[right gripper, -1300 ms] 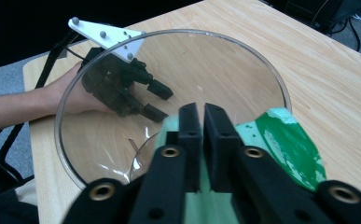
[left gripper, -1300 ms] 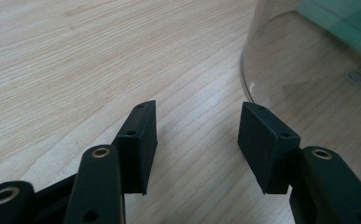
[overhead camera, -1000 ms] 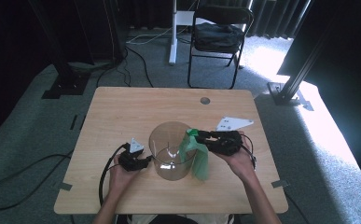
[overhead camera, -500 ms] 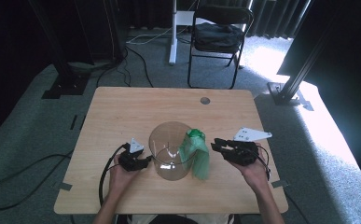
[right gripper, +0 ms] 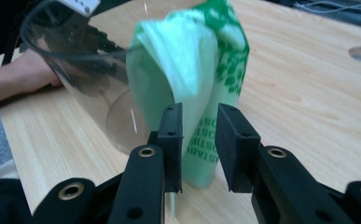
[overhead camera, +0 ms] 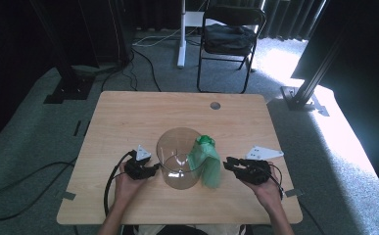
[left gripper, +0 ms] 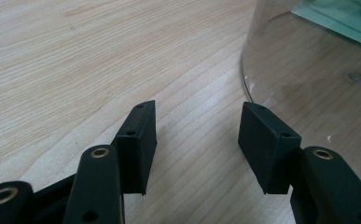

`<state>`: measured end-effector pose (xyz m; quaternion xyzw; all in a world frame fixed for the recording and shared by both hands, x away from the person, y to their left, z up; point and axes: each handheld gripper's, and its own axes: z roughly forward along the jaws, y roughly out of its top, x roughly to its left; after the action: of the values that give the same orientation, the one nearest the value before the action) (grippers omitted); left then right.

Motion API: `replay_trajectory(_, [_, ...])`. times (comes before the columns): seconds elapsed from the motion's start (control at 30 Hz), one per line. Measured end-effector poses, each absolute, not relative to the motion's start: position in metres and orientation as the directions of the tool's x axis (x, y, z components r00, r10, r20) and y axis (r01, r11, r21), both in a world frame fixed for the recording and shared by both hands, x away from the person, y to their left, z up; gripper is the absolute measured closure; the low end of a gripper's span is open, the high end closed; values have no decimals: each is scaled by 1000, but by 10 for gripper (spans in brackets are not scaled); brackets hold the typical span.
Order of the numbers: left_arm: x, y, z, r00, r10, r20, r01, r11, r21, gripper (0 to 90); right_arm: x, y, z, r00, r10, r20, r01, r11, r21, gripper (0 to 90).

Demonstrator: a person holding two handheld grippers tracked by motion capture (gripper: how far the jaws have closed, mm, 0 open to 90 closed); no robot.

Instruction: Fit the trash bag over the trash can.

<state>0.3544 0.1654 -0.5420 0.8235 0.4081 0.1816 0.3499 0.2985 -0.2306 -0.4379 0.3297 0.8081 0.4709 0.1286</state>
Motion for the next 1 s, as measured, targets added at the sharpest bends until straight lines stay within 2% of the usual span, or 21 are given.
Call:
replay_trajectory(0.1, [354,165,-542,601,799,14,545,-423,724,472,298,-231,-444,-755,646,109,420,350,838,749])
replay_trajectory(0.6, [354,165,-542,600,800,12,546,-420,725,470,290,-227,-490,-746,643,172,500,371,783,771])
replay_trajectory(0.77, [354,165,-542,600,800,12,546,-420,725,470,291,-226,-496,-746,640,182,511,375,773,773])
replay_trajectory(1.0, [354,165,-542,600,800,13,546,-421,725,469,295,-224,-505,-736,652,183,527,382,759,819])
